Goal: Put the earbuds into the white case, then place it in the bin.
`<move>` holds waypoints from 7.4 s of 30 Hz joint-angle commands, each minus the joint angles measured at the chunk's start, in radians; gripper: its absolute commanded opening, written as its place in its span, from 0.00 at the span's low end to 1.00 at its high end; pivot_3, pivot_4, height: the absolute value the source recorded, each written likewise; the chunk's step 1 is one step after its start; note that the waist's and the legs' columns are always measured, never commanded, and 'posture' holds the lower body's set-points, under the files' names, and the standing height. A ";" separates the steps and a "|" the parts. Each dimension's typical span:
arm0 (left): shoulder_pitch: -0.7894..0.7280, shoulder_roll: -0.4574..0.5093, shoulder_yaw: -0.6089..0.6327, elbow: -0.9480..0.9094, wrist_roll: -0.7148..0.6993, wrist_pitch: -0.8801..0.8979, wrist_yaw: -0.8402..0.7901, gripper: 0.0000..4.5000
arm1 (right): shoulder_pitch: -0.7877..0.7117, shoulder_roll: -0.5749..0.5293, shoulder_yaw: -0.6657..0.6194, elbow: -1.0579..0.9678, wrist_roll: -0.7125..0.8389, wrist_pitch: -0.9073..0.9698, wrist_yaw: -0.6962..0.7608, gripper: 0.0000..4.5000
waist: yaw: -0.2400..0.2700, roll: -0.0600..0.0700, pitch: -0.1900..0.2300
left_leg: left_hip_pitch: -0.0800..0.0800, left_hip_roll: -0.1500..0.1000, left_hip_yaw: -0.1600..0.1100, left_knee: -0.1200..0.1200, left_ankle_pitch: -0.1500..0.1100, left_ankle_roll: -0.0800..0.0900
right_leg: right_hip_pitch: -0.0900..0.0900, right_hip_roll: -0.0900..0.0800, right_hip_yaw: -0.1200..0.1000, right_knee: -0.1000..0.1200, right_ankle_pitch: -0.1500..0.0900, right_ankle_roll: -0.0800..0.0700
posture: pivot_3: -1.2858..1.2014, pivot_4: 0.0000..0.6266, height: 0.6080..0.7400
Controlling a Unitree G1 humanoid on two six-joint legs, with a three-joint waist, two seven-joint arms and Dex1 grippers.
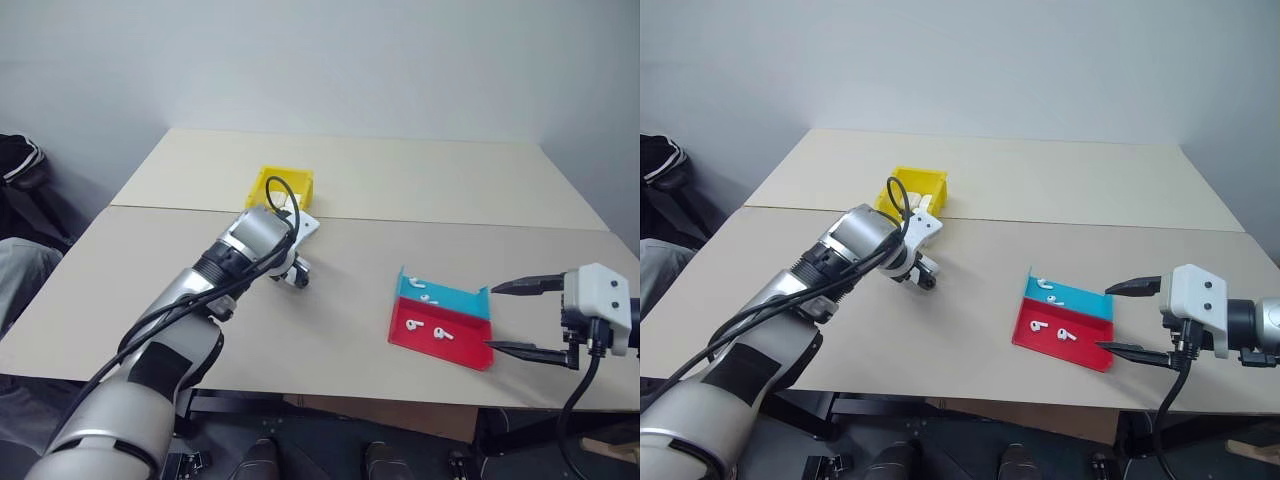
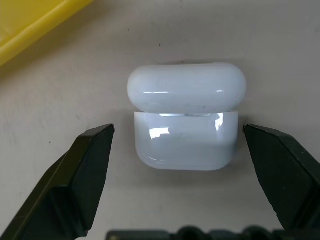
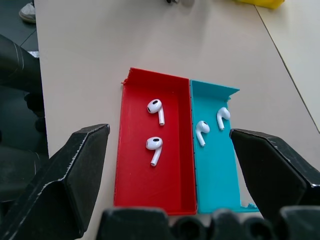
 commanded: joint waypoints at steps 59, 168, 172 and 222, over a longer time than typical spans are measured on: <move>0.827 -0.036 0.541 -0.578 -0.149 -1.531 -0.507 0.62 | -0.504 -0.246 0.462 -0.078 -0.149 0.247 0.088 1.00 | 0.001 0.004 -0.002 | 0.002 0.000 0.004 0.002 0.000 0.000 | 0.000 -0.002 0.001 0.005 -0.001 -0.001 | 0.52 0.24 1.00; 1.057 -0.027 0.517 -0.772 -0.347 -1.436 -0.630 0.62 | -0.680 0.049 0.948 0.033 -0.577 0.641 -0.022 0.39 | -0.004 0.005 -0.002 | 0.002 0.001 0.004 0.001 0.000 0.000 | -0.002 -0.002 0.001 0.005 -0.001 -0.001 | 0.52 0.24 1.00; 1.056 -0.026 0.515 -0.771 -0.346 -1.435 -0.629 0.62 | -0.676 0.052 0.944 0.026 -0.579 0.644 -0.025 0.28 | -0.003 0.005 -0.002 | 0.002 0.001 0.004 0.001 0.000 0.000 | -0.002 -0.002 0.001 0.003 -0.001 -0.001 | 0.52 0.24 1.00; 0.819 -0.075 0.513 -0.809 -0.518 -1.217 -0.681 0.62 | -0.646 0.586 0.156 -0.280 0.378 0.353 -0.223 0.15 | -0.003 0.005 -0.002 | -0.003 0.002 0.002 -0.002 0.001 0.002 | -0.001 0.000 -0.001 -0.004 0.000 -0.001 | 0.52 0.24 1.00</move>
